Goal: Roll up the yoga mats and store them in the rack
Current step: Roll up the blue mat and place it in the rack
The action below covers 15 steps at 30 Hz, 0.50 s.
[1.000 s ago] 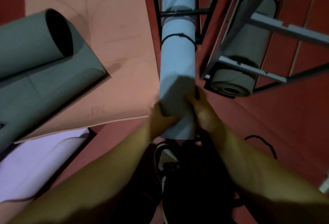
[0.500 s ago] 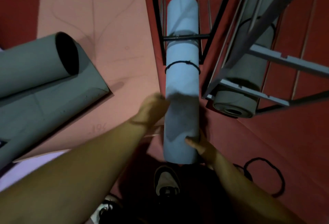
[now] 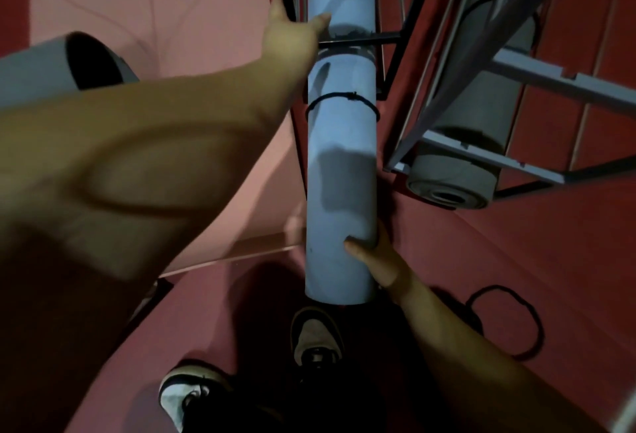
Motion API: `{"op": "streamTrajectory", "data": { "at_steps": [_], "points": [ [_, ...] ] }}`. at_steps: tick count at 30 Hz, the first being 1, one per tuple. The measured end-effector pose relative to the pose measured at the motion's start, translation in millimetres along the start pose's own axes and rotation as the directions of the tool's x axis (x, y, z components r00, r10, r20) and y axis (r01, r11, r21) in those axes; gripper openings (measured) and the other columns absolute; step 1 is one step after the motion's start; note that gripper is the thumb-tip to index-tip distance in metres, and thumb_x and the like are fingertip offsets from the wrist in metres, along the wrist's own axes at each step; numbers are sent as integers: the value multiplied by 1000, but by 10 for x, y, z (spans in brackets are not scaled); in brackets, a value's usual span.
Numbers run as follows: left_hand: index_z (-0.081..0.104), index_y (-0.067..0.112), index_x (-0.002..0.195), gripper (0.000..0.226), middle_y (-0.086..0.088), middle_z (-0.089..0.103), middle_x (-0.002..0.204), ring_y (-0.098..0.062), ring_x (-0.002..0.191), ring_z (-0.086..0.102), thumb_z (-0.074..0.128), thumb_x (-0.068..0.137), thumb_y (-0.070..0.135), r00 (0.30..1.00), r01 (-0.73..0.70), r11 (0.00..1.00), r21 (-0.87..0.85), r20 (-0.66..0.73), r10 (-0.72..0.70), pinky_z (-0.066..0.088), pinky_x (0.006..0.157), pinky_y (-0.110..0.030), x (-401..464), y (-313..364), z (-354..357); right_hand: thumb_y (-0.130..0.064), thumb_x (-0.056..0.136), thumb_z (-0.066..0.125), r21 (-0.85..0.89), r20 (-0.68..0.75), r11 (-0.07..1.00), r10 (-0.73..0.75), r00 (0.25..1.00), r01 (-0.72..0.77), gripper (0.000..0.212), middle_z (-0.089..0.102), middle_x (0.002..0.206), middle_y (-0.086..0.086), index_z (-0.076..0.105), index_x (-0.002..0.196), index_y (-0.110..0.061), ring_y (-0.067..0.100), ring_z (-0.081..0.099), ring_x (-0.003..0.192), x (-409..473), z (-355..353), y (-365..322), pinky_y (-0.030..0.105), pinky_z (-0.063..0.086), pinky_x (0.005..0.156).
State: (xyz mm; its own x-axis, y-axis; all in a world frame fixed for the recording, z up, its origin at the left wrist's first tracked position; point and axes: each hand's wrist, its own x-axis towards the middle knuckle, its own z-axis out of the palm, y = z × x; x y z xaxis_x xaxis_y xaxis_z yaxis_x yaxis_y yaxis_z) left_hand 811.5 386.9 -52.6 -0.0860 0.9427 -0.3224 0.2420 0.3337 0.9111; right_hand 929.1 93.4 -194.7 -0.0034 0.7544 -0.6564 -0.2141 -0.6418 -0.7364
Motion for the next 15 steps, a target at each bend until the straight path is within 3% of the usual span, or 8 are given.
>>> {"op": "streamTrajectory", "data": {
  "at_steps": [4,7,9,15],
  "points": [
    [39,12,142,55,-6,59,130,-20,108,59,63,95,29,998,7,999,49,-59,-4,49,94,-31,117,71,-15,-38,61,88,3,-18,1000,-1,1000,1,99,62,134,2,40,146,-25,21,63,118,-24,2,-21,47,52,99],
    [49,10,134,40,-5,64,122,-22,108,62,55,98,28,994,-46,972,230,-89,68,51,98,-37,159,92,-96,-43,59,83,25,-25,1000,4,1000,-3,98,63,131,-1,42,145,-24,13,66,111,-78,-21,-37,28,57,84],
    [50,8,136,43,-7,65,126,-25,113,62,53,97,26,990,-86,936,341,-79,120,50,99,-39,91,57,-151,-45,57,80,40,-32,999,0,999,1,98,66,126,-2,43,145,-22,11,68,105,-131,-22,-60,20,55,75],
    [52,3,128,35,-18,67,109,-37,98,63,49,96,20,968,-158,822,548,-80,239,51,82,-46,-396,-165,-382,-41,62,81,5,-50,997,-78,996,78,86,67,125,0,48,139,-21,18,67,110,-123,0,-175,27,57,81]
  ]
}}
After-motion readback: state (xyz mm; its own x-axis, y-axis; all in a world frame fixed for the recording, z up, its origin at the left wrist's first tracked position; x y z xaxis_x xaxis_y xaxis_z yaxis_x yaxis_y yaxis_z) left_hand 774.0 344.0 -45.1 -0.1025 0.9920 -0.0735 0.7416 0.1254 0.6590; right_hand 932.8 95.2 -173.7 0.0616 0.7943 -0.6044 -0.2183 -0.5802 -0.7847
